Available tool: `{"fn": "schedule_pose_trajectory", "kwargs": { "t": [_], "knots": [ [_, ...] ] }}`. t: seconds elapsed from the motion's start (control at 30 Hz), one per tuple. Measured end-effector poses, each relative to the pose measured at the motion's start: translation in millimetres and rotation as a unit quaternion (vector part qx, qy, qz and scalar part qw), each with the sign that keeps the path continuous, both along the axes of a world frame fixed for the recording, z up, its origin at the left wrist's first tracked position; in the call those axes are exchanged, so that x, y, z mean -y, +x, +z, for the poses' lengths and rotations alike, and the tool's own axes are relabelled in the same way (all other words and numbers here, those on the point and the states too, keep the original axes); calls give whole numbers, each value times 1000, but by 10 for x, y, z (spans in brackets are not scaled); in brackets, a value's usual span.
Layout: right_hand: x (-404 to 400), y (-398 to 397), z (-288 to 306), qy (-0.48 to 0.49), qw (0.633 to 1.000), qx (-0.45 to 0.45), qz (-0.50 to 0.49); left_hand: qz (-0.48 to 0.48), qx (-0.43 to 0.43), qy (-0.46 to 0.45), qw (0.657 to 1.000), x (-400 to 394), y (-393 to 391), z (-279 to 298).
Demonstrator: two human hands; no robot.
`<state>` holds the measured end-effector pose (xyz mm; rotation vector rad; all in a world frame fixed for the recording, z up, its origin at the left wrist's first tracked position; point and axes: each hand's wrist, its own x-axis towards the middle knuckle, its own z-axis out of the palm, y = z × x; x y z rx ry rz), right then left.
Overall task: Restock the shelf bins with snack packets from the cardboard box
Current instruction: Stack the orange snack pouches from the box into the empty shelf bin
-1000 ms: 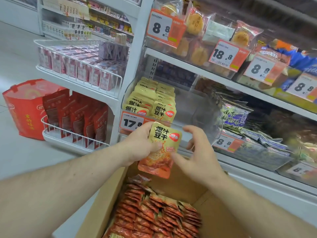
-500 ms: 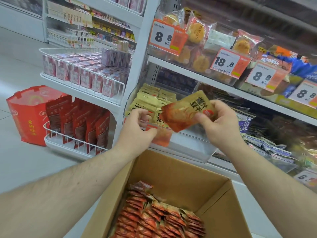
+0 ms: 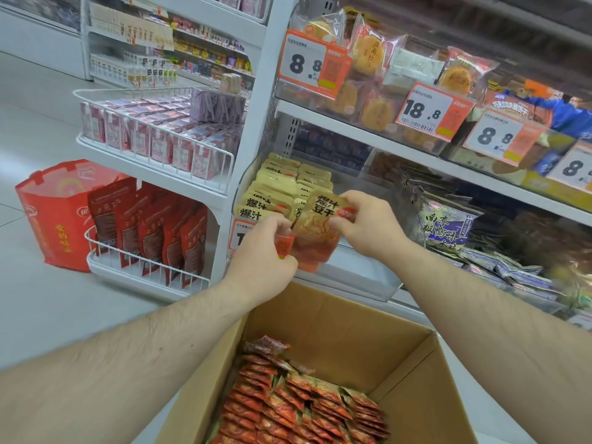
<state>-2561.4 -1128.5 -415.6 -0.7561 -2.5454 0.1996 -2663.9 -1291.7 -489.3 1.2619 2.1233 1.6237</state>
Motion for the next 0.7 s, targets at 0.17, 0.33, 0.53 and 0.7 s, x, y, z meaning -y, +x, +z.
{"fn": "schedule_pose_trajectory", "kwargs": {
  "t": [0.17,0.33,0.53,0.7],
  "knots": [
    [9,-237,-104,-8,997,70,-17,-17,-10,-11,1000,-24,8,-28],
    [14,-301,-150,-14,995,93,-32,-19,-14,-21,999,-23,-6,-49],
    [0,-265,-136,-76,995,60,-37,-25,-26,-46,998,-13,20,-59],
    [-46,-146,-163,-85,995,49,-18,-36,-29,-61,997,-19,45,-85]
  ]
}}
